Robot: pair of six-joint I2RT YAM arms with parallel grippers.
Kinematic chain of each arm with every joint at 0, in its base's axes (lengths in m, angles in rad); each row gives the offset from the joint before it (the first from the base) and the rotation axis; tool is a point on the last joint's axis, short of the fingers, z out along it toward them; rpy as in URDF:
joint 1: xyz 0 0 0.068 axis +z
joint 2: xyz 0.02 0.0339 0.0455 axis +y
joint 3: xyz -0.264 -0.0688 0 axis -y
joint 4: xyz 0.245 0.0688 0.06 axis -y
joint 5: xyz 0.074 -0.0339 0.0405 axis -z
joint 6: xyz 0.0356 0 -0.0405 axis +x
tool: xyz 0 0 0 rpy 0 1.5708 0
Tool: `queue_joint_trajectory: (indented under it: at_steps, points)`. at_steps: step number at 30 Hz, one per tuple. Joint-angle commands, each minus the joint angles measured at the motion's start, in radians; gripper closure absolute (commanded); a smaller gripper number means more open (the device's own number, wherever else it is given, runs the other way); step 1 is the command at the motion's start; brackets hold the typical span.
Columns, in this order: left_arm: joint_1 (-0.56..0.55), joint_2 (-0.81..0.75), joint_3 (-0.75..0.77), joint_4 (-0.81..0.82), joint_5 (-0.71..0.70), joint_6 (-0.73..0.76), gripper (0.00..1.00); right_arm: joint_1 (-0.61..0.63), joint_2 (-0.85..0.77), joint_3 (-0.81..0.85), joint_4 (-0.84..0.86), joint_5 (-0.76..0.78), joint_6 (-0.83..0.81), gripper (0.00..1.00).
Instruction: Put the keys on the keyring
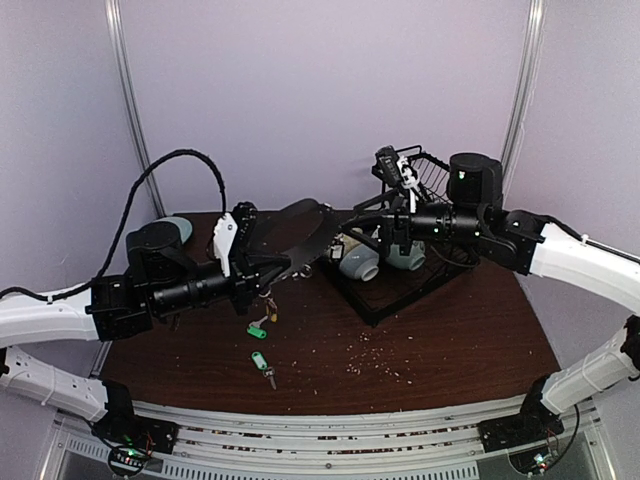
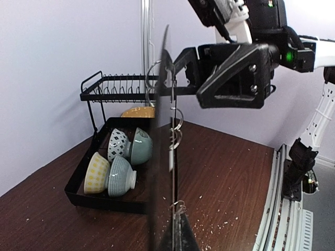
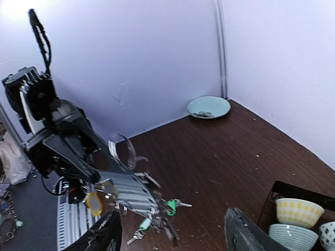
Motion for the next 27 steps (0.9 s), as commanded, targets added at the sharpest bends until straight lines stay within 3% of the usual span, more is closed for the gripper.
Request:
queue_joint_trajectory:
  at_steps: [1, 8, 12, 16, 19, 22, 27]
  points:
    - [0.001, -0.001, 0.0, 0.173, -0.075, -0.02, 1.0, -0.009, -0.062, -0.03, -0.007, 0.25, 0.028, 0.28]
    - [0.001, -0.014, -0.006, 0.148, -0.165, -0.042, 1.0, -0.016, -0.131, -0.039, -0.063, 0.446, 0.001, 0.18]
    - [0.001, -0.039, -0.021, 0.163, -0.192, -0.043, 1.0, -0.016, -0.154, -0.039, -0.106, 0.388, -0.031, 0.18]
    - [0.001, -0.035, -0.004, 0.163, -0.203, -0.047, 1.0, -0.005, -0.16, -0.056, -0.071, 0.045, -0.022, 0.26]
    - [0.001, -0.041, -0.002, 0.187, -0.192, -0.077, 1.0, 0.067, -0.162, -0.145, 0.103, -0.167, 0.013, 0.3]
    - [0.0, -0.053, -0.009, 0.224, -0.159, -0.098, 1.0, 0.155, -0.141, -0.2, 0.262, -0.116, 0.008, 0.35]
    - [-0.015, -0.049, 0.005, 0.252, -0.111, -0.083, 1.0, 0.18, -0.054, -0.193, 0.394, -0.03, 0.04, 0.52]
